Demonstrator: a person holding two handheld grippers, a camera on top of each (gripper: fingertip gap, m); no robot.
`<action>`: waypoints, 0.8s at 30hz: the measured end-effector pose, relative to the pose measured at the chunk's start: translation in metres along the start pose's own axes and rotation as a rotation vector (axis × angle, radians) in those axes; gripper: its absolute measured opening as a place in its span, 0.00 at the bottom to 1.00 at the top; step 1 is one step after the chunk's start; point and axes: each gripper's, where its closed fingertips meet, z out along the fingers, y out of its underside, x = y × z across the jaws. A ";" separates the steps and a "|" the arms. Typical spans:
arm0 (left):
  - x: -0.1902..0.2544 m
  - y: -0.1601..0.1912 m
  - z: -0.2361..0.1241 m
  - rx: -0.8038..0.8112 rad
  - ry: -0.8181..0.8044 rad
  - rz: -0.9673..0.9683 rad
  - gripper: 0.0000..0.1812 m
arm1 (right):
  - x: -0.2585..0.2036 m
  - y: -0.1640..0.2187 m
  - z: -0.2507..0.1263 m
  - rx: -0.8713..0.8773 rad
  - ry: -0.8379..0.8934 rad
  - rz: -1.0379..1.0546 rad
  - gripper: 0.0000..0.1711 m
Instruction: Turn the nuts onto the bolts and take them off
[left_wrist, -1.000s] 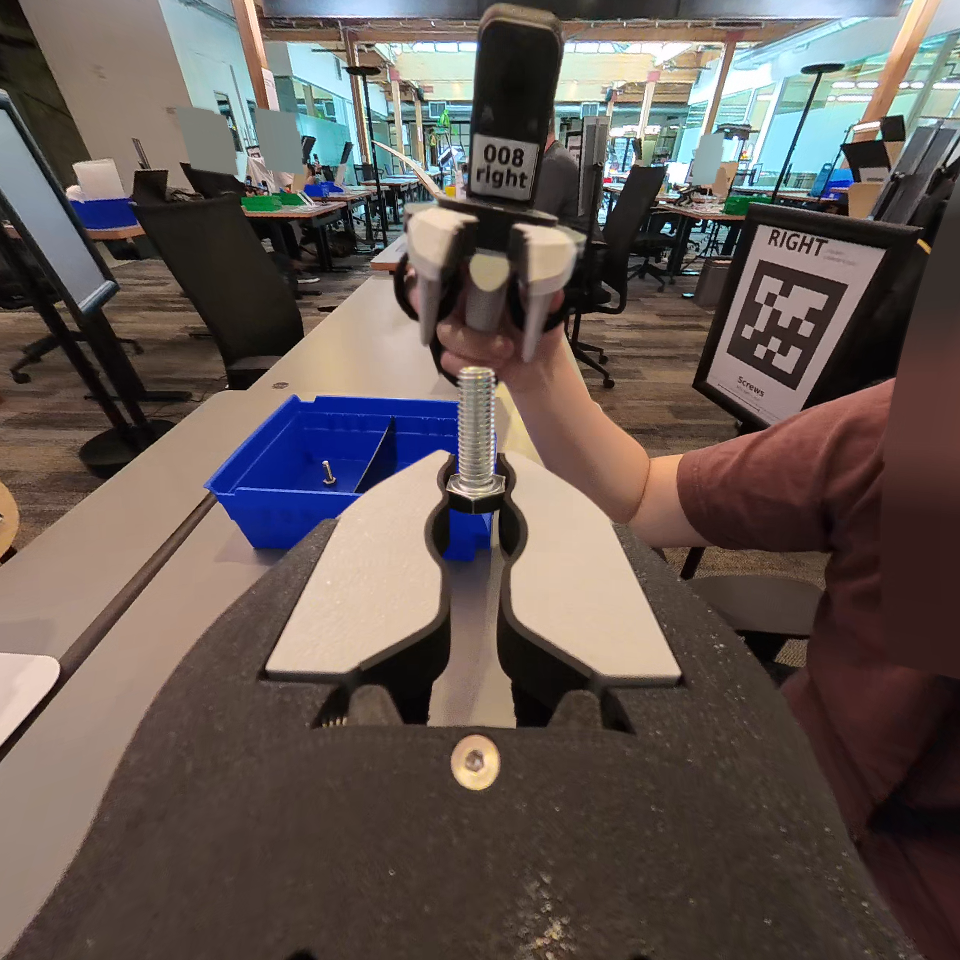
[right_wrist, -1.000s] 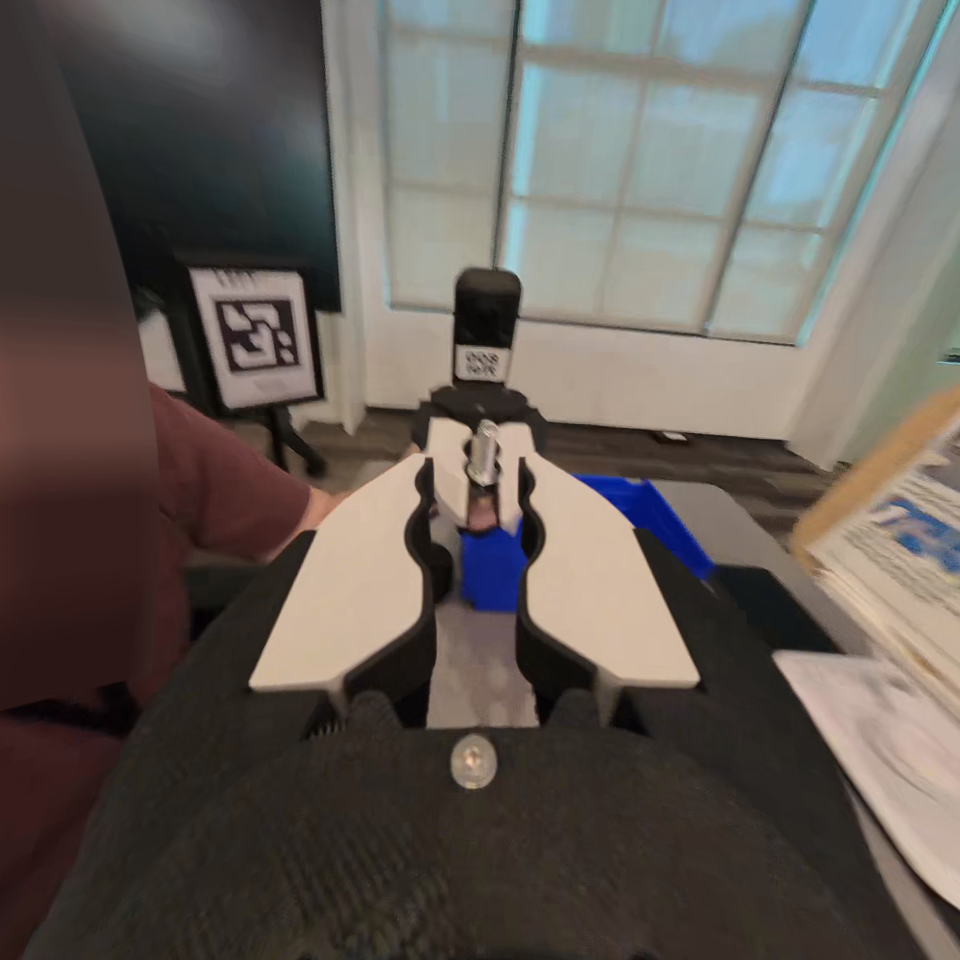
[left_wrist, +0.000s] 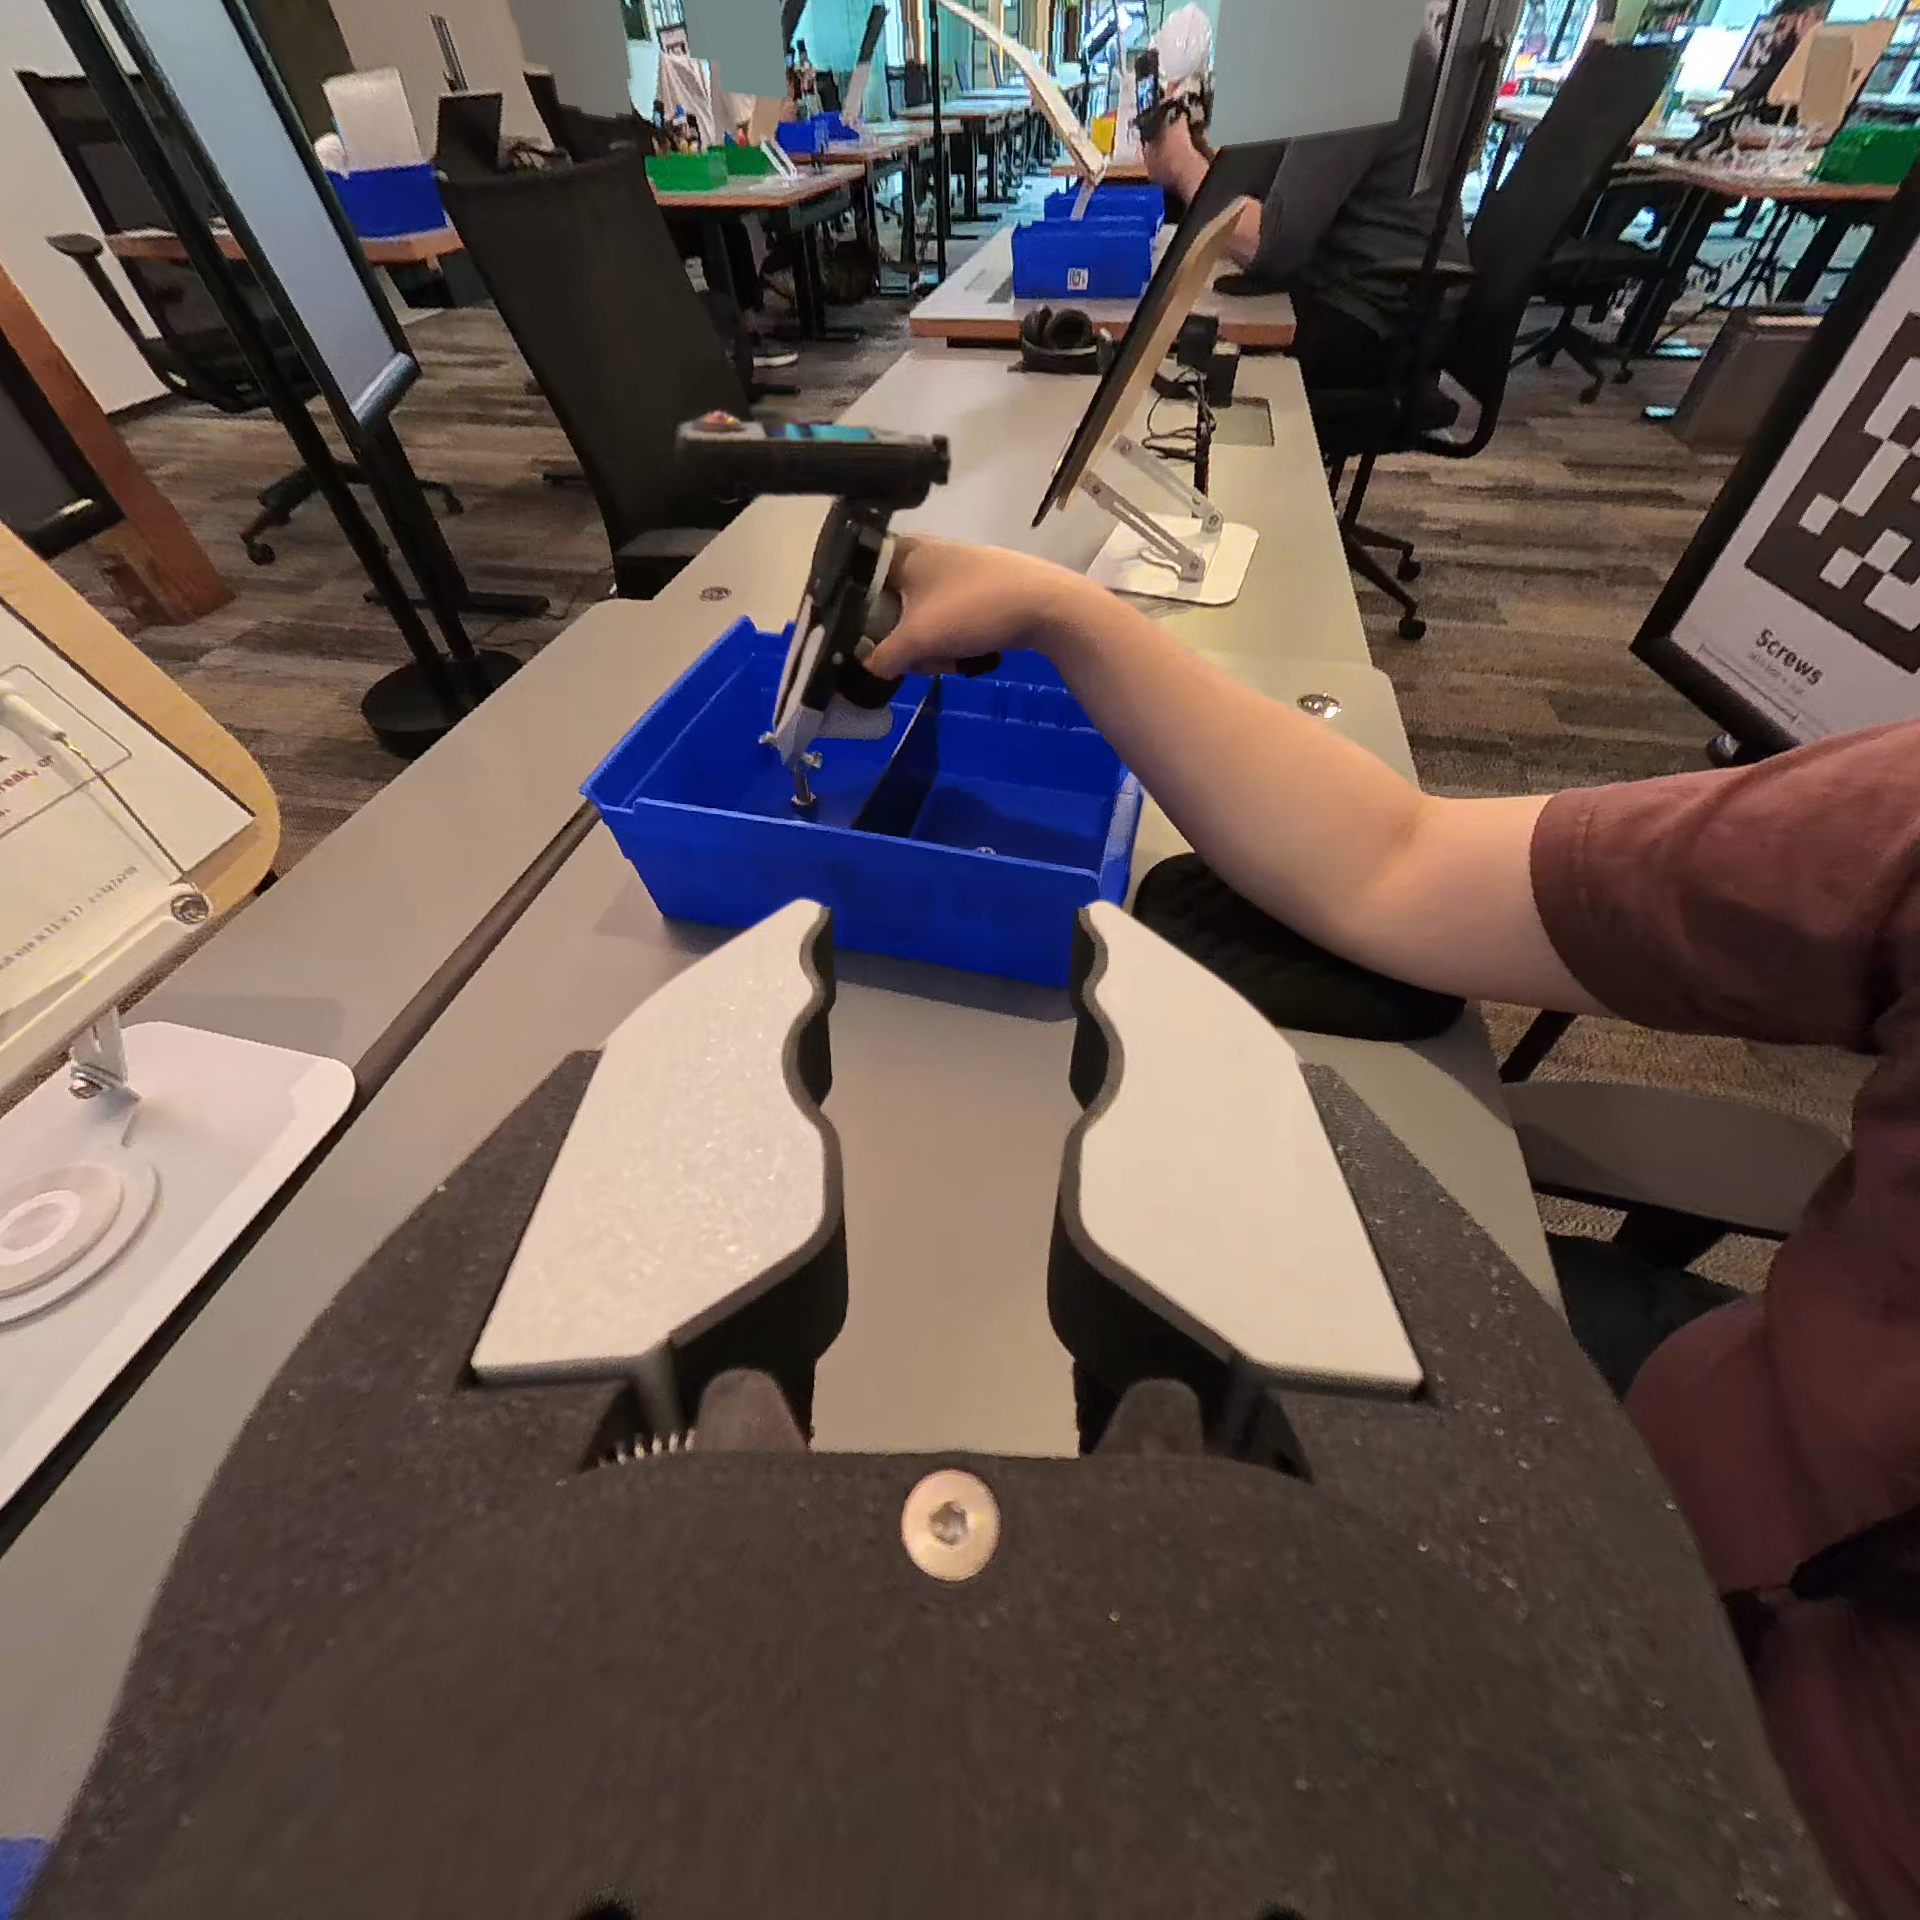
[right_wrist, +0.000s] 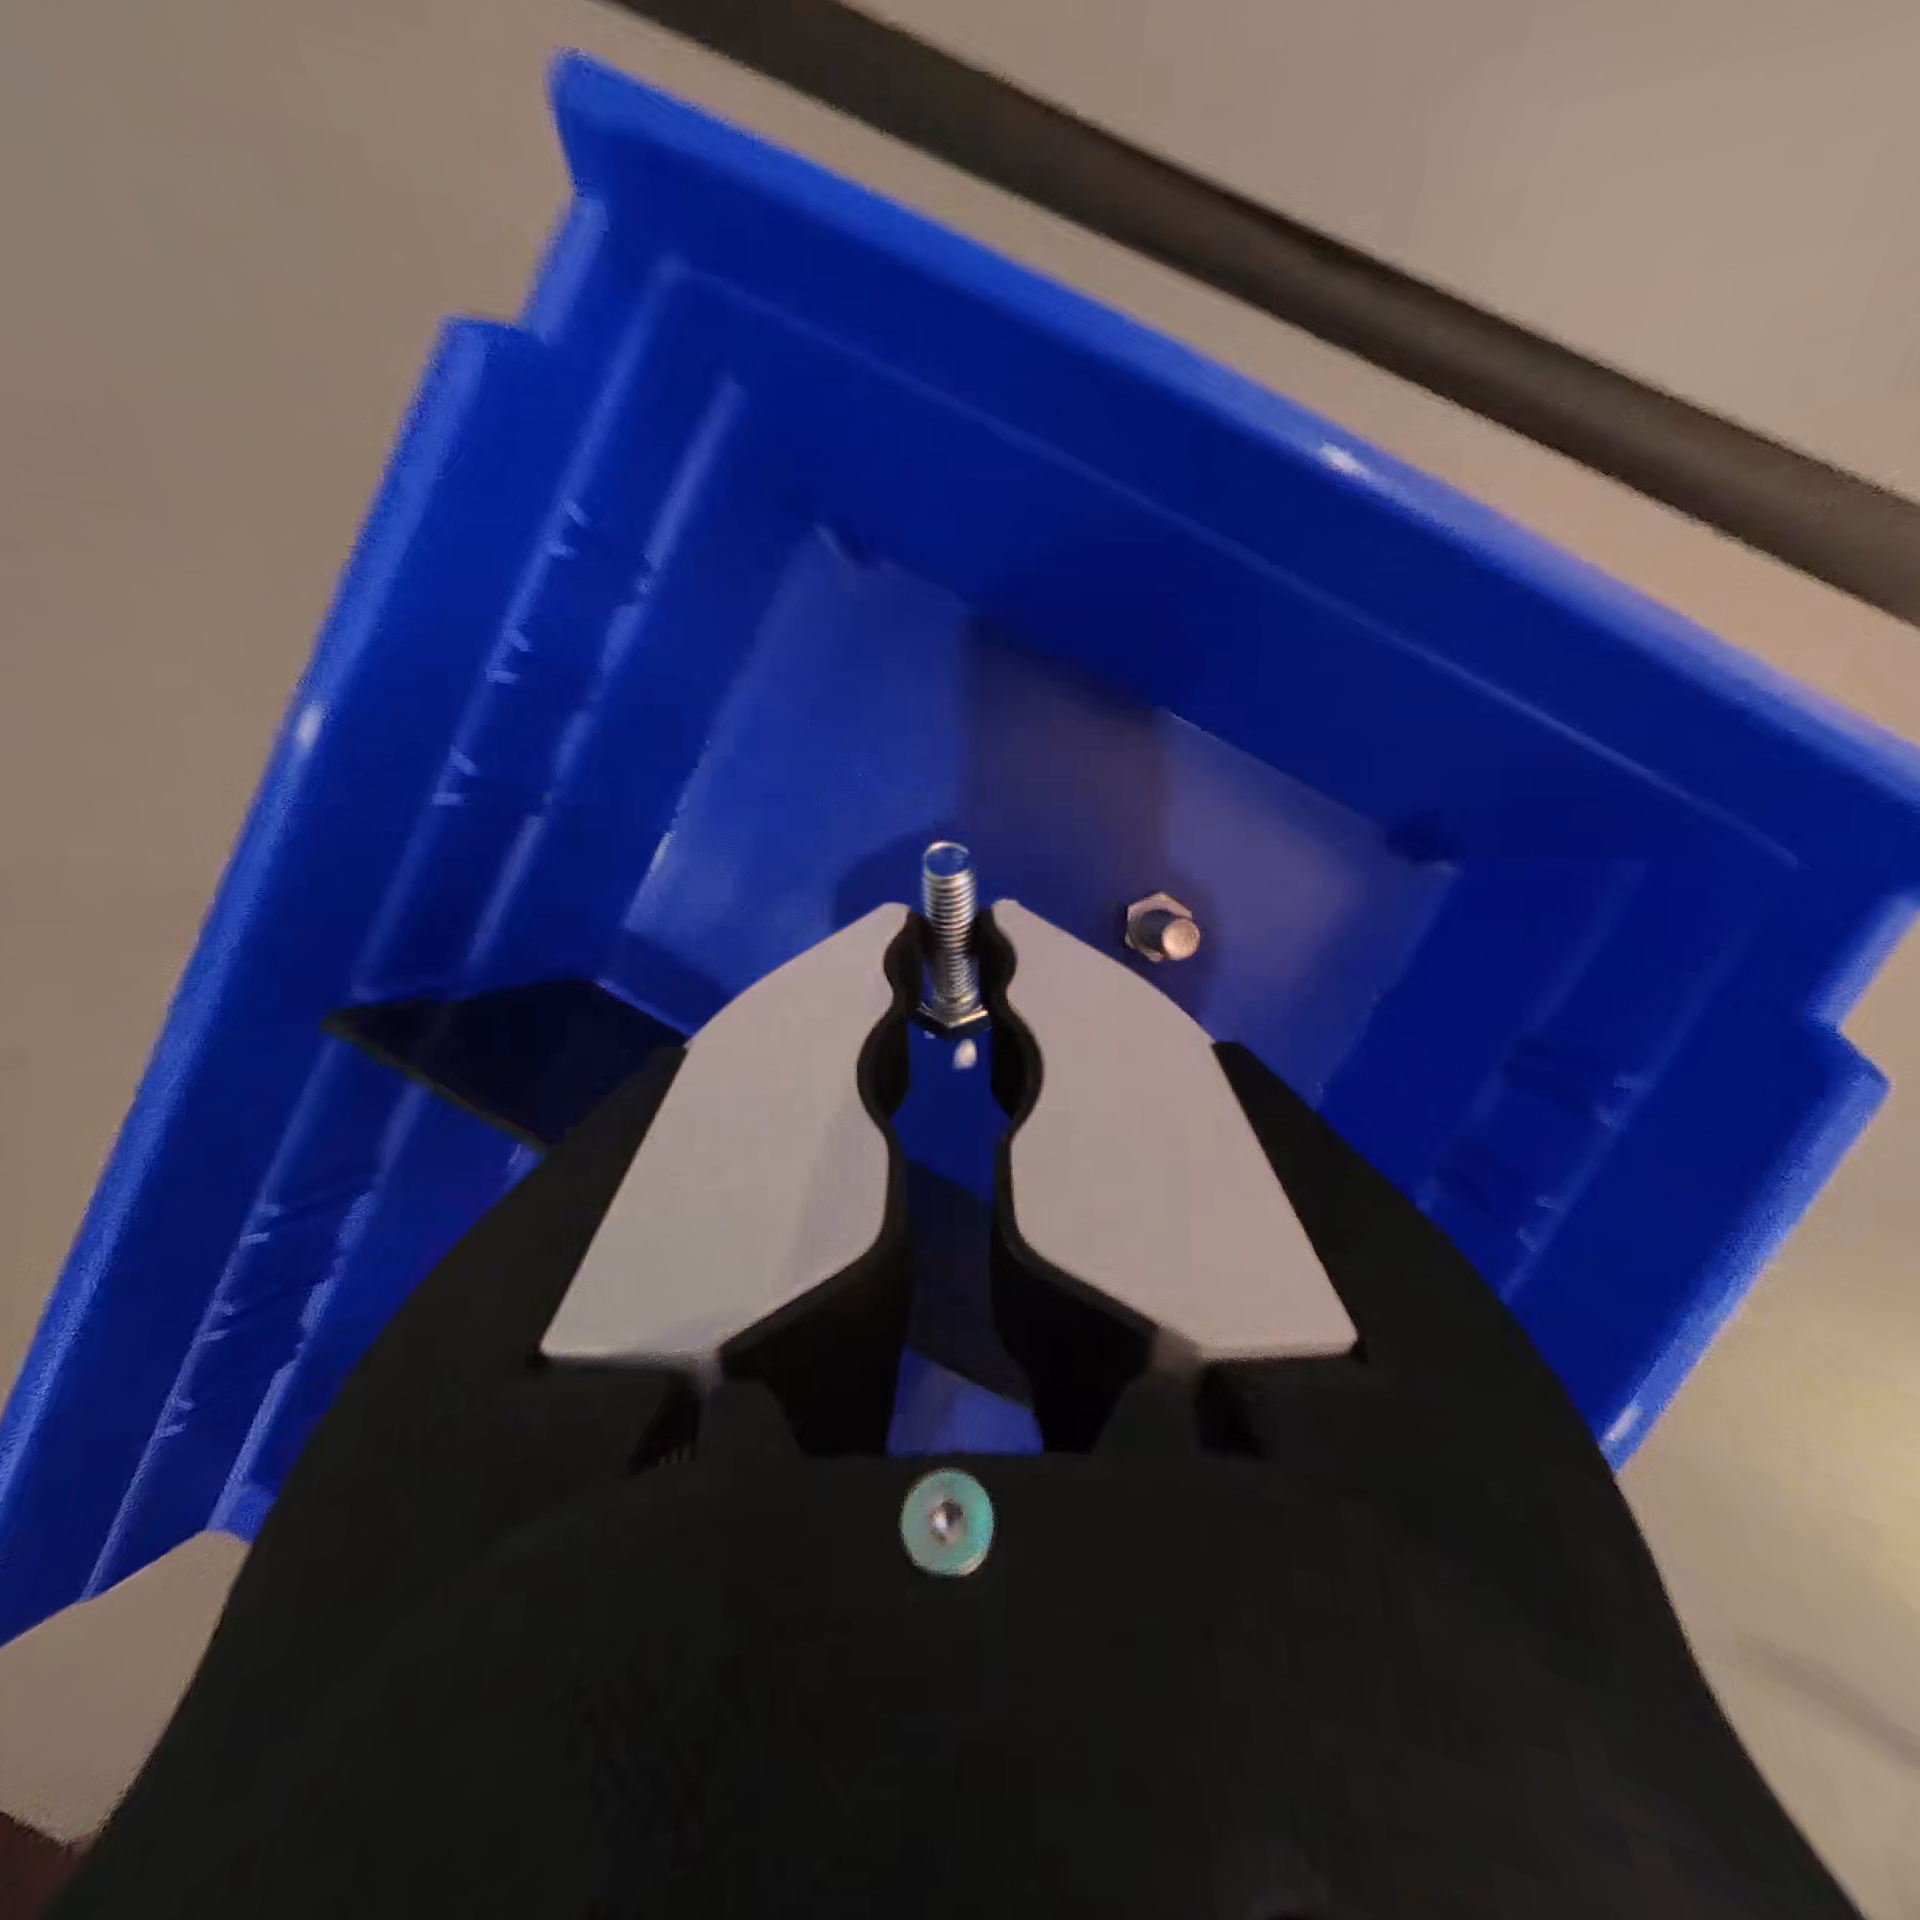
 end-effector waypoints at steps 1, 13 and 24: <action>0.001 0.002 0.002 -0.011 0.003 0.005 0.23 | 0.001 0.004 0.005 -0.034 0.008 0.003 0.07; -0.006 0.008 -0.002 -0.056 -0.021 0.008 0.23 | 0.020 -0.026 -0.016 0.153 0.132 -0.049 0.14; -0.122 0.110 -0.150 -0.673 -0.720 0.003 0.18 | -0.091 -0.107 -0.130 0.676 0.232 -0.383 0.13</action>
